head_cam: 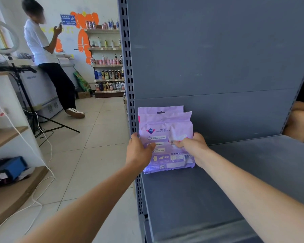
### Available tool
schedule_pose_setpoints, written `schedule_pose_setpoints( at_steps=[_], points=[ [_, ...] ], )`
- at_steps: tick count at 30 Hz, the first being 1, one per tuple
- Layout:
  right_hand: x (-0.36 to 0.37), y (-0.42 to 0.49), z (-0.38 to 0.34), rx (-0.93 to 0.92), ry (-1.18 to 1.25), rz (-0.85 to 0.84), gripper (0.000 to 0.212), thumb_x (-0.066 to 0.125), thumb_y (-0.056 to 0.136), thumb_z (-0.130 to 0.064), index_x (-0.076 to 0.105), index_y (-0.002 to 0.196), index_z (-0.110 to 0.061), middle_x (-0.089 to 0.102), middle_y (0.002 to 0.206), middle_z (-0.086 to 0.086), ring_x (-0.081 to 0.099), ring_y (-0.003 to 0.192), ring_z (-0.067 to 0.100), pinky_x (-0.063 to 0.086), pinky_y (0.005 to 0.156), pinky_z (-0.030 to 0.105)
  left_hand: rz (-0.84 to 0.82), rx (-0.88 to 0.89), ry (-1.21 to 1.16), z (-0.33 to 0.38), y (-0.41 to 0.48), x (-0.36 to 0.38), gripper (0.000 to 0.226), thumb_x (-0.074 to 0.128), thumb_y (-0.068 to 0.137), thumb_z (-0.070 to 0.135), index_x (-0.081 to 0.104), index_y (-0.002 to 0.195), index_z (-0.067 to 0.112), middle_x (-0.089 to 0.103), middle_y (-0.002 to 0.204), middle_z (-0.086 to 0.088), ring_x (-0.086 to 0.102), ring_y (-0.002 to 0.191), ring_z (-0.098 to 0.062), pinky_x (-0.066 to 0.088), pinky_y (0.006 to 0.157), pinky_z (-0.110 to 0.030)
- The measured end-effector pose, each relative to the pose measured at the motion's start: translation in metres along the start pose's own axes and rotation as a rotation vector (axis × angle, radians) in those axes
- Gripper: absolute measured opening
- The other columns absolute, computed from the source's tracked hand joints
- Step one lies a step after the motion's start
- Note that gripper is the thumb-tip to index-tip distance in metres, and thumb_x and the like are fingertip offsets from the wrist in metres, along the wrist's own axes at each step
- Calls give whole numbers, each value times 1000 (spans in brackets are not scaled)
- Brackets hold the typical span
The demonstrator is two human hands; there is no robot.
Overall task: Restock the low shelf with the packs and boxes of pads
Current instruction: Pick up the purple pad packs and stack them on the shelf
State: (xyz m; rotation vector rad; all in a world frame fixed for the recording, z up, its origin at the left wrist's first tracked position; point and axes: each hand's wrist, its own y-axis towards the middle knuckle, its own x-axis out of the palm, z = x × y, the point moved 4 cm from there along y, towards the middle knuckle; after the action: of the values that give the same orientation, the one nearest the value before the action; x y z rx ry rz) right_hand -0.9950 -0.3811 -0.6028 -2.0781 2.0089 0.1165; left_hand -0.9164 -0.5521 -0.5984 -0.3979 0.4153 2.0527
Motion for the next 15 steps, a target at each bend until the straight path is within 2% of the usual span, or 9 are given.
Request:
schedule_pose_setpoints(
  at_steps=[3, 6, 8, 10, 12, 14, 15],
  points=[
    [-7, -6, -1, 23, 15, 11, 53, 75, 75, -18, 46, 118, -7, 57, 116, 8, 58, 101, 27, 52, 84, 41, -7, -62, 37, 0, -6, -1, 58, 63, 88, 38, 37, 130, 7, 53, 128, -10, 57, 110, -28, 50, 94, -45],
    [-16, -12, 0, 21, 27, 30, 56, 74, 74, -27, 46, 117, -6, 57, 120, 10, 58, 103, 28, 48, 72, 35, 45, -51, 111, 5, -14, -7, 56, 61, 89, 39, 38, 124, 1, 46, 130, -16, 52, 115, -33, 46, 94, -42],
    [-28, -19, -1, 1, 4, 33, 60, 72, 76, -30, 46, 123, -4, 54, 126, 8, 54, 105, 25, 41, 70, 32, 128, 63, 264, 15, -25, -13, 53, 57, 92, 36, 36, 125, 0, 40, 129, -16, 45, 117, -34, 40, 96, -39],
    [-46, -26, -1, -26, -45, 44, 64, 70, 79, -33, 45, 130, -4, 51, 132, 6, 50, 114, 23, 37, 80, 31, 236, 229, 454, 30, -39, -14, 53, 53, 94, 33, 33, 131, 1, 39, 128, -16, 39, 116, -32, 32, 98, -35],
    [-71, -42, 2, -46, -137, 57, 63, 68, 80, -37, 47, 132, -6, 50, 131, 3, 49, 119, 22, 36, 84, 30, 310, 354, 586, 47, -54, -6, 55, 53, 92, 31, 34, 134, 2, 39, 128, -15, 36, 114, -31, 27, 95, -31],
    [-105, -64, 10, -68, -308, 69, 62, 64, 84, -40, 47, 134, -8, 48, 136, 3, 46, 125, 23, 36, 90, 31, 289, 459, 616, 67, -72, 13, 51, 53, 90, 26, 37, 133, 4, 41, 128, -13, 36, 112, -32, 28, 93, -32],
    [-124, -78, 17, -67, -421, 58, 63, 62, 86, -42, 45, 137, -9, 45, 142, 3, 43, 130, 23, 35, 95, 31, 227, 509, 607, 78, -82, 28, 44, 52, 90, 22, 41, 130, 5, 43, 127, -12, 38, 111, -32, 30, 93, -34]
  ],
)
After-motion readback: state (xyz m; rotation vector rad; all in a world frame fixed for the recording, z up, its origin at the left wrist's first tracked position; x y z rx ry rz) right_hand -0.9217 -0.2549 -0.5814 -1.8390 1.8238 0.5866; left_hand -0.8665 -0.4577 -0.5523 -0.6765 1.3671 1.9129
